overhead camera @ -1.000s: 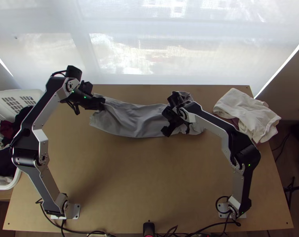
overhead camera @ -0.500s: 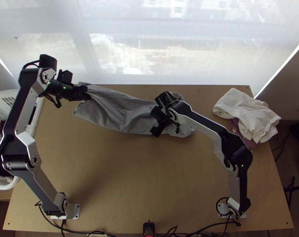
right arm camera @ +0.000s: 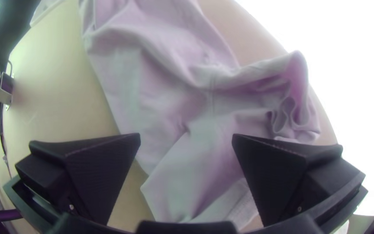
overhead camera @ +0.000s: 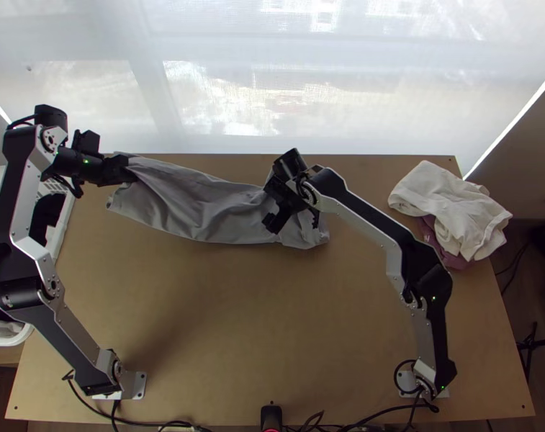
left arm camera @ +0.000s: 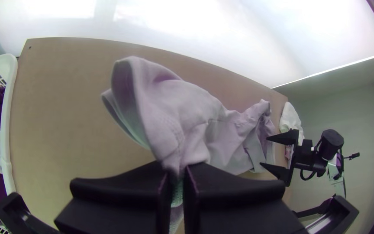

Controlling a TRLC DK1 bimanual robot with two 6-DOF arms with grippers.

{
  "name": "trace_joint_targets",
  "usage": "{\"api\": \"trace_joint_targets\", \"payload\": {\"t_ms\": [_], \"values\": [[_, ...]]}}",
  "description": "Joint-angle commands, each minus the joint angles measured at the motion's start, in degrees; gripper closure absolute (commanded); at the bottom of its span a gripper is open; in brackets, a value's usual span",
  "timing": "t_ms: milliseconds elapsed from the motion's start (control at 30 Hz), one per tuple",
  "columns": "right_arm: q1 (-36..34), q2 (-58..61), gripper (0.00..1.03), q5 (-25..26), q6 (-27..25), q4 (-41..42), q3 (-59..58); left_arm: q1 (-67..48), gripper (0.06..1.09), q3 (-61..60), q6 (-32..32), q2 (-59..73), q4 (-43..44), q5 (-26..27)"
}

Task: Fold the t-shirt

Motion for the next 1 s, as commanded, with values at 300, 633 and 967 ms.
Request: {"api": "trace_joint_targets", "payload": {"t_ms": [300, 633, 967], "values": [[-11.21, -16.04, 0.04, -1.30, 0.95, -3.83, -2.86, -16.56, 1.05, 8.77, -1.66, 4.72, -0.96, 0.44], [-13.85, -22.28, 0.04, -1.21, 0.77, -3.83, -13.67, -29.04, 1.05, 14.65, -4.65, 8.94, 3.25, 3.87], [-14.47, -22.72, 0.04, -1.13, 0.95, -3.92, -14.64, -36.51, 1.05, 14.65, -13.35, 11.31, 18.46, 3.87]]}}
